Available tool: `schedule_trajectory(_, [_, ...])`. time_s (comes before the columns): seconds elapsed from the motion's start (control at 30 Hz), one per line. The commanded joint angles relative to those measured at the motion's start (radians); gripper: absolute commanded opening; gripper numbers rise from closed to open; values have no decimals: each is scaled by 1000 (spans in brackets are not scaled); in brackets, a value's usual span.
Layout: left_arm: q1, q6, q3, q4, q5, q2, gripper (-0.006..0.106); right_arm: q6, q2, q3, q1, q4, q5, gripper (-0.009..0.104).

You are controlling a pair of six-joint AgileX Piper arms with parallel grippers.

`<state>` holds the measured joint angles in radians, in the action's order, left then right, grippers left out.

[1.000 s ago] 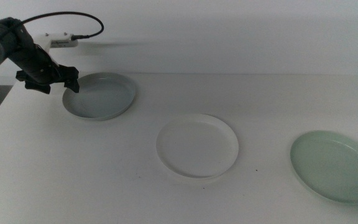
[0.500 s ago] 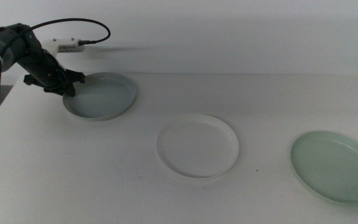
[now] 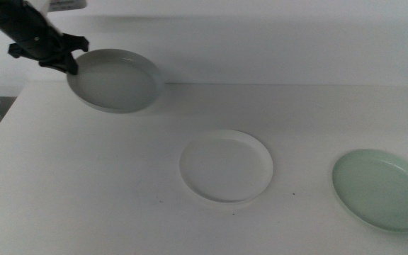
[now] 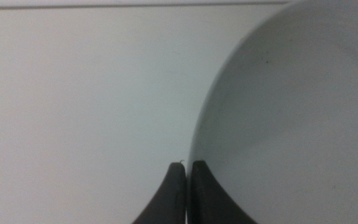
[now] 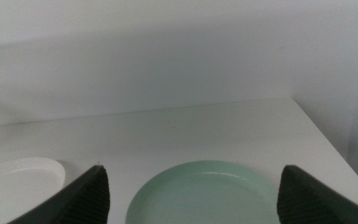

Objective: Stack the three bowls on top of each other.

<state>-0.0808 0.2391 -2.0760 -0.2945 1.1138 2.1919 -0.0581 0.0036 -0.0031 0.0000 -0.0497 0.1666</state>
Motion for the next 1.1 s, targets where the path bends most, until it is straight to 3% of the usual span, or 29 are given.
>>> schedule_trajectory(0.0, [53, -20, 94, -18, -27, -71, -2, 2, -4, 3, 1, 9, -10, 93])
schedule_trajectory(0.27, [264, -91, 449, -29, -241, -245, -2, 2, -4, 3, 1, 9, -10, 93])
schedule_trajectory(0.57, [431, -136, 547, -80, -380, -225, -2, 2, -4, 3, 1, 9, -10, 93])
schedule_trajectory(1.07, [452, -112, 548, -106, -391, -144, -2, 2, -4, 3, 1, 9, -10, 93])
